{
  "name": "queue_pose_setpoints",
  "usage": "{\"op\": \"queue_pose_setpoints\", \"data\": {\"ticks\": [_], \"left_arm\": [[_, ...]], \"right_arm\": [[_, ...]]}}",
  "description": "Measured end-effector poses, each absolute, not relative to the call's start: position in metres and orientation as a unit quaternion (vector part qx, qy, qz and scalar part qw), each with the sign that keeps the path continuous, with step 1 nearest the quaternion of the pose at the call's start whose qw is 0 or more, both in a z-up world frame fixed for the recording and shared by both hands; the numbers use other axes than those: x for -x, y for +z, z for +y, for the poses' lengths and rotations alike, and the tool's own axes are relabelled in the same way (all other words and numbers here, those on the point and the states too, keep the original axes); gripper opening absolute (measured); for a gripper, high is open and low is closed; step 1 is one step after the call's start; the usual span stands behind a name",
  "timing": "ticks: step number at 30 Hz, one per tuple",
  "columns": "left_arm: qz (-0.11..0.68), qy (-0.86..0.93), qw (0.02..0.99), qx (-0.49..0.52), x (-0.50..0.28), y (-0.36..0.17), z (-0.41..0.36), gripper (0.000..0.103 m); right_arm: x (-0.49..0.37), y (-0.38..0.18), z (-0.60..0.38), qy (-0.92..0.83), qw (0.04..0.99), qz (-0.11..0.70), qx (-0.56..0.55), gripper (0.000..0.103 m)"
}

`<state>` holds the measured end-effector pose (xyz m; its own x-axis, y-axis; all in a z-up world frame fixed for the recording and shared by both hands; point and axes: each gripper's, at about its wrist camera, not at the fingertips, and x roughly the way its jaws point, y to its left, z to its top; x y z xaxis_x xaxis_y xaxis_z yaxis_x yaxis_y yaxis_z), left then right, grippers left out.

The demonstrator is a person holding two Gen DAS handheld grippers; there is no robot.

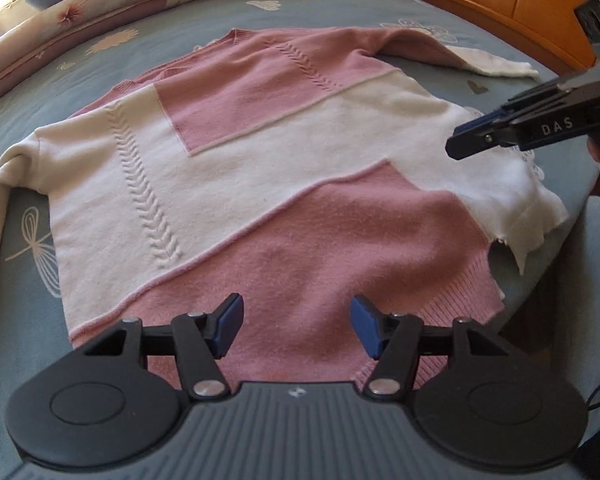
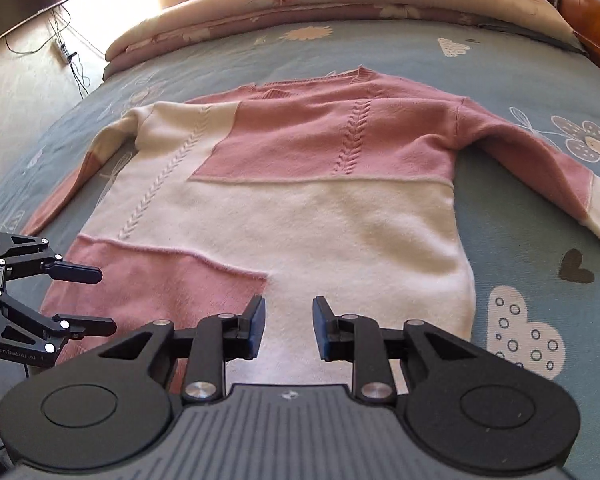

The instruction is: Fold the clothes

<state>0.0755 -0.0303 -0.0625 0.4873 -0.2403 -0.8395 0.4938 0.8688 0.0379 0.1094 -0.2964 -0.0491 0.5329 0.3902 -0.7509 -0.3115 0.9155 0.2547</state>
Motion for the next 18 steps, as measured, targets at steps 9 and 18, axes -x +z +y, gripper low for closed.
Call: {"op": "queue_pose_setpoints", "data": {"ticks": [9,18], "left_arm": [[0.461,-0.095,0.882,0.0,-0.056,-0.045,0.062,0.061],[0.5,-0.034,0.851,0.16,-0.049,-0.083,0.112,0.065]], "right_arm": [[-0.099,-0.052,-0.345,0.149,0.878,0.448,-0.079,0.035],[-0.088,-0.082,-0.395,0.102,0.855,0.478,-0.172,0.039]]}}
